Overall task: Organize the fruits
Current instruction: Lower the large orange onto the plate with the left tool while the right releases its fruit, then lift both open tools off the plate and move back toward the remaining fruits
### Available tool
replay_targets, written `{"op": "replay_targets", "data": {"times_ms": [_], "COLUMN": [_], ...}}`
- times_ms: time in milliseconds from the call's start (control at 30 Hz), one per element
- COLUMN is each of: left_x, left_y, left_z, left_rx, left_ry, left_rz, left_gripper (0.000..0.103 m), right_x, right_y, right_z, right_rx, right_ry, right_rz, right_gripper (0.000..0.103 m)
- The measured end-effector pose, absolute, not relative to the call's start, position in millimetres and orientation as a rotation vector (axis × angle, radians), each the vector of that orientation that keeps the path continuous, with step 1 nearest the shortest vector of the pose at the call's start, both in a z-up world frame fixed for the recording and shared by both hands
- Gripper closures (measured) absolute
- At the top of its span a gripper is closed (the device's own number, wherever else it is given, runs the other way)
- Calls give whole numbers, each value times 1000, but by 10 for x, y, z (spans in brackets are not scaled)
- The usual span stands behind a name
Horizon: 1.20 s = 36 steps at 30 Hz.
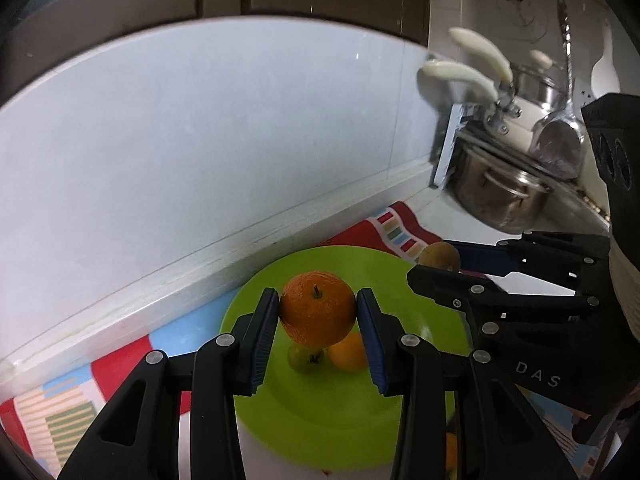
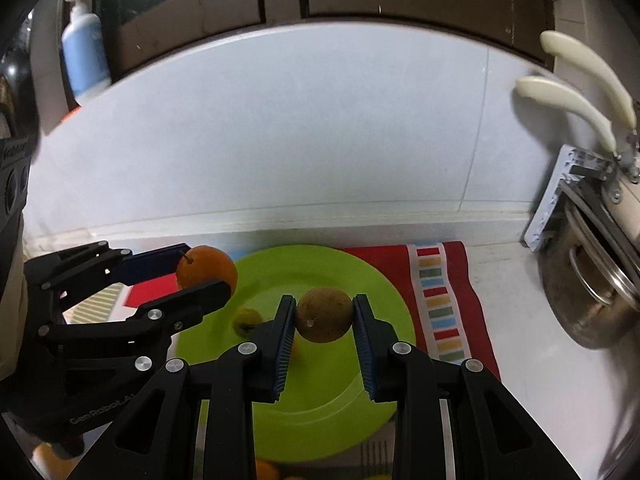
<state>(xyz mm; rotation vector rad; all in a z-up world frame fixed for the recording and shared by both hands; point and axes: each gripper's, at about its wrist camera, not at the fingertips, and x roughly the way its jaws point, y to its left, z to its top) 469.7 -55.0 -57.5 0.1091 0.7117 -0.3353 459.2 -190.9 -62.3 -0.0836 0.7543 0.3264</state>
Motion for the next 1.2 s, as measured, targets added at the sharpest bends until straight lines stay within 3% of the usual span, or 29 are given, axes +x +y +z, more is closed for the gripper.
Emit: {"op": "replay_targets", "data": {"times_ms": [500,600,833,1200], "left_x": [5104,5090,4880,4254], "left_y": [-627,-614,-572,-447], "left_z": [-948,-955,-790,-316], "left_rx": [146,142,160,150], "left_ry": [780,793,773,689], "left_rz": [-344,-341,-314,-258], "left_gripper": [63,62,54,38], "right_x": [5035,5035,4850,4238], "right_y": [-1931,-1921,-1955,-2028], "right_z": [-953,-946,-811,-436], "right_rx": [-78,-83,-83,-60], "right_ry": [847,849,823,732], "right_rz": [296,277,247,218], "right_gripper": [73,68,66,52]}}
